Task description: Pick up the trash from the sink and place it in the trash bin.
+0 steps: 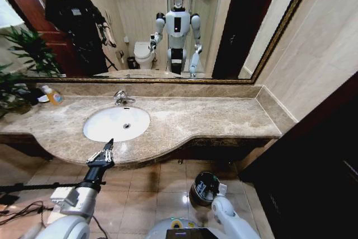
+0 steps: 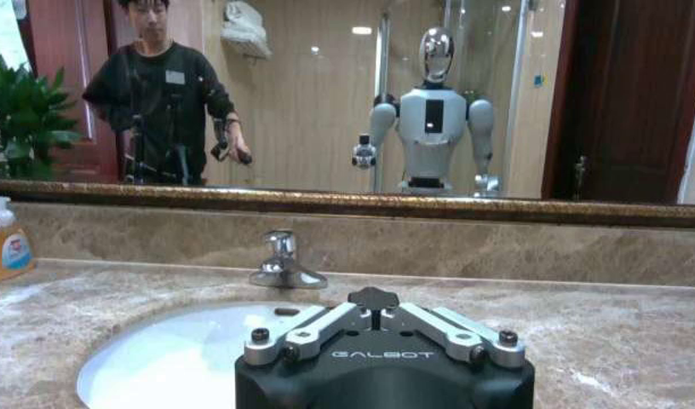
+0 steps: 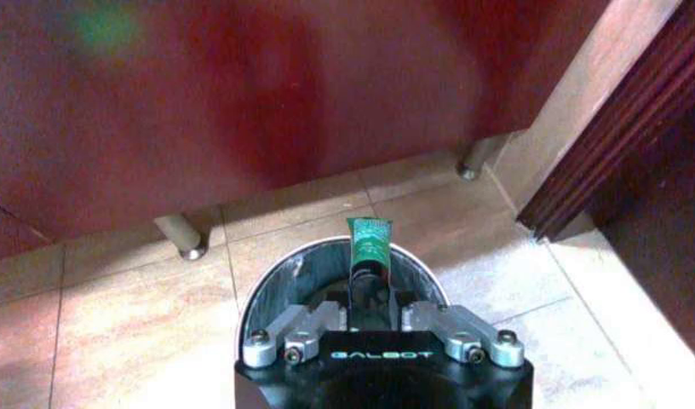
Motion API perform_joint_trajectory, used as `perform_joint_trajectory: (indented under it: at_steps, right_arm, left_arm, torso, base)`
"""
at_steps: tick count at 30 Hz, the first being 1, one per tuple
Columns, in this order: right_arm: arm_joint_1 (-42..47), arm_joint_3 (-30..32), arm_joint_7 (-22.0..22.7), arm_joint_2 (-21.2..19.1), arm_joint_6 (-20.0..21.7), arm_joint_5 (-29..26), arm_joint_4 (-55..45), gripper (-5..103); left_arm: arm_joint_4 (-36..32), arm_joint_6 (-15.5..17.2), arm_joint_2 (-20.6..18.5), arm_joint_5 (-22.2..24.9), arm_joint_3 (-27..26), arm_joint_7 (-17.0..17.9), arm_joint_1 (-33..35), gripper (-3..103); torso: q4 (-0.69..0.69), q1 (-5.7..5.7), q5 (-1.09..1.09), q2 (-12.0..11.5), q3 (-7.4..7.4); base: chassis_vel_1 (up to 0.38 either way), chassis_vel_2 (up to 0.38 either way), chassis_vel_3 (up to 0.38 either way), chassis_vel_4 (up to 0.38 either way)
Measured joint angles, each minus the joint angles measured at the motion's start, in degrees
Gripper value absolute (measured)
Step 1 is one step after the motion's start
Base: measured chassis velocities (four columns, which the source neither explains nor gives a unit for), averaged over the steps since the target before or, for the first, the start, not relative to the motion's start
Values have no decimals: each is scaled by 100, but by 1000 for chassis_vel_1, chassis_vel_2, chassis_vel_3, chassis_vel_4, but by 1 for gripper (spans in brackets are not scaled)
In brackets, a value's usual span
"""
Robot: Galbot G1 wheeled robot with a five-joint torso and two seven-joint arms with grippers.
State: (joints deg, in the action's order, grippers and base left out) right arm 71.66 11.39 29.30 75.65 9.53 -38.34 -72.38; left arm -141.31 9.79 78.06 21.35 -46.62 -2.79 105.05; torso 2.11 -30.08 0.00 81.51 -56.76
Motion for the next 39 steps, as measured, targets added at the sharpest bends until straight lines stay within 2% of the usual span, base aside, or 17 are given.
perform_joint_trajectory:
  at_steps: [11, 14, 16, 17, 19, 23, 25, 26, 29, 31, 33, 34, 39]
  right_arm:
    - [-43, -23, -48, 132, -123, 166, 210, 19]
    - [-23, -19, -6, 130, -123, 169, 135, 34]
    - [-17, -19, -2, 121, -123, 172, 120, 34]
    - [-3, -19, 8, 86, -123, 182, 76, 45]
    - [1, -20, 12, 78, -123, 188, 64, 45]
    - [13, -16, 55, 44, -130, 219, 43, 66]
    - [15, -16, 59, 43, -132, 221, 39, 66]
    - [26, -16, 68, 42, -134, 224, 28, 78]
    - [33, -16, 78, 42, -136, 226, 14, 83]
    - [47, -17, 103, 44, -137, 231, -11, 93]
    - [47, -17, 103, 44, -137, 231, -11, 93]
    - [59, -17, 113, 44, -137, 234, -34, 100]
    - [95, -15, 137, 33, -147, 237, -70, 100]
  left_arm:
    - [0, 0, 0, 0, 0, 0, 0, 0]
    - [0, 0, 0, 0, 0, 0, 0, 0]
    - [0, 0, 0, 0, 0, 0, 0, 0]
    - [0, 0, 0, 0, 0, 0, 0, 0]
    - [0, 0, 0, 0, 0, 0, 0, 0]
    - [0, 0, 0, 0, 0, 0, 0, 0]
    - [0, 0, 0, 0, 0, 0, 0, 0]
    - [0, 0, 0, 0, 0, 0, 0, 0]
    - [0, 0, 0, 0, 0, 0, 0, 0]
    - [0, 0, 0, 0, 0, 0, 0, 0]
    - [0, 0, 0, 0, 0, 0, 0, 0]
    - [0, 0, 0, 0, 0, 0, 0, 0]
    - [0, 0, 0, 0, 0, 0, 0, 0]
  torso:
    - [0, 0, 0, 0, 0]
    - [0, 0, 0, 0, 0]
    - [0, 0, 0, 0, 0]
    - [0, 0, -1, 0, 0]
    - [-1, 0, -1, 0, 0]
    - [0, 0, 0, 0, 0]
    - [0, 0, 0, 0, 0]
    - [0, 0, 0, 0, 0]
    - [0, 0, 0, 0, 0]
    - [0, 0, 0, 0, 0]
    - [0, 0, 0, 0, 0]
    - [0, 0, 0, 0, 0]
    - [0, 0, 0, 0, 0]
  base:
    - [0, 0, 0, 0]
    - [0, 0, 0, 0]
    - [0, 0, 0, 0]
    - [0, 0, 0, 0]
    - [0, 0, 0, 0]
    - [0, 0, 0, 0]
    - [0, 0, 0, 0]
    - [0, 0, 0, 0]
    - [0, 0, 0, 0]
    - [0, 0, 0, 0]
    - [0, 0, 0, 0]
    - [0, 0, 0, 0]
    - [0, 0, 0, 0]
